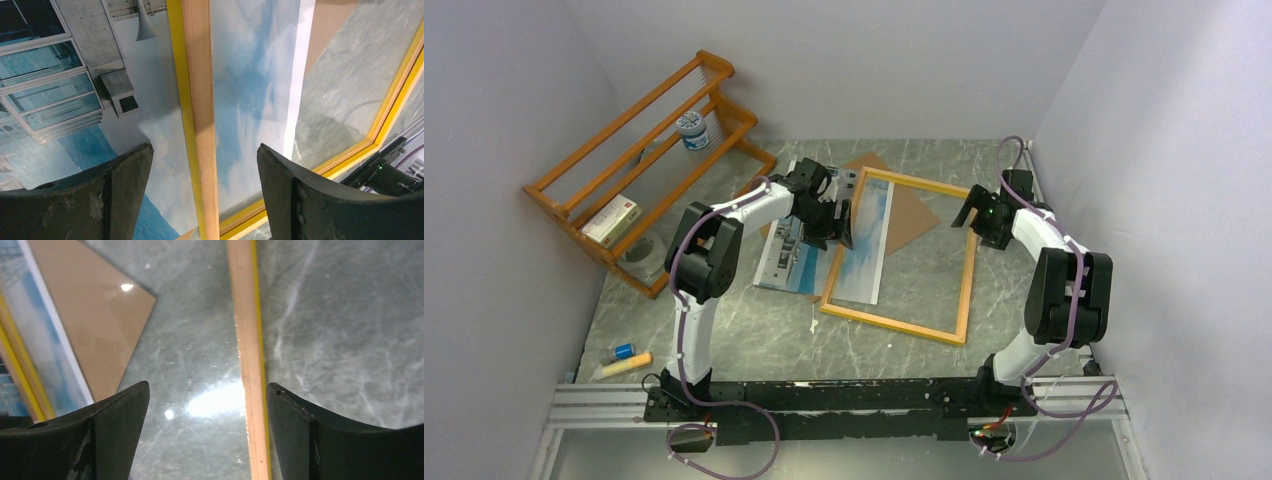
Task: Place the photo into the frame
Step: Place the photo frame item in the photo frame.
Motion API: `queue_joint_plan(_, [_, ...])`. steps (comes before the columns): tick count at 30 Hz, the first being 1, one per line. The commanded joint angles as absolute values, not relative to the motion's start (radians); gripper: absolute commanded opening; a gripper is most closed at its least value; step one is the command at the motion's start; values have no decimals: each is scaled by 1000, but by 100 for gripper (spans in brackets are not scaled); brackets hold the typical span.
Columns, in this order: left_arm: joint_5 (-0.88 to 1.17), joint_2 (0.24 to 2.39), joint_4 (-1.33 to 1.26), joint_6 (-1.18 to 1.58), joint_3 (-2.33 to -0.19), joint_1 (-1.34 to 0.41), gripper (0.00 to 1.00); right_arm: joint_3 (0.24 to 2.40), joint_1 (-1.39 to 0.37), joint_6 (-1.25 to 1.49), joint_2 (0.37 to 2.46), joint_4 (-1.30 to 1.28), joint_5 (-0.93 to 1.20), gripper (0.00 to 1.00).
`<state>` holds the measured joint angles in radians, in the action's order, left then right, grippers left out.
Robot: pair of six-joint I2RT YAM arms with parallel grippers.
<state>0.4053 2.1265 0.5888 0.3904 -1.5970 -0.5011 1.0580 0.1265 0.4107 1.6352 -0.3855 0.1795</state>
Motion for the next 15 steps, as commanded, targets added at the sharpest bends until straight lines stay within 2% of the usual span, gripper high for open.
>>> queue_joint_plan(1, [365,2120,647,389,-1584,-502,82,1079,124,397,1573,-429,43,89])
queue_joint_plan(10, [414,2138,637,411,-1585,-500,72,993,121,436,1576,-427,64,83])
queue_joint_plan(15, [562,2138,581,430,-1566,-497,74,921,121,472,1561,-395,141,84])
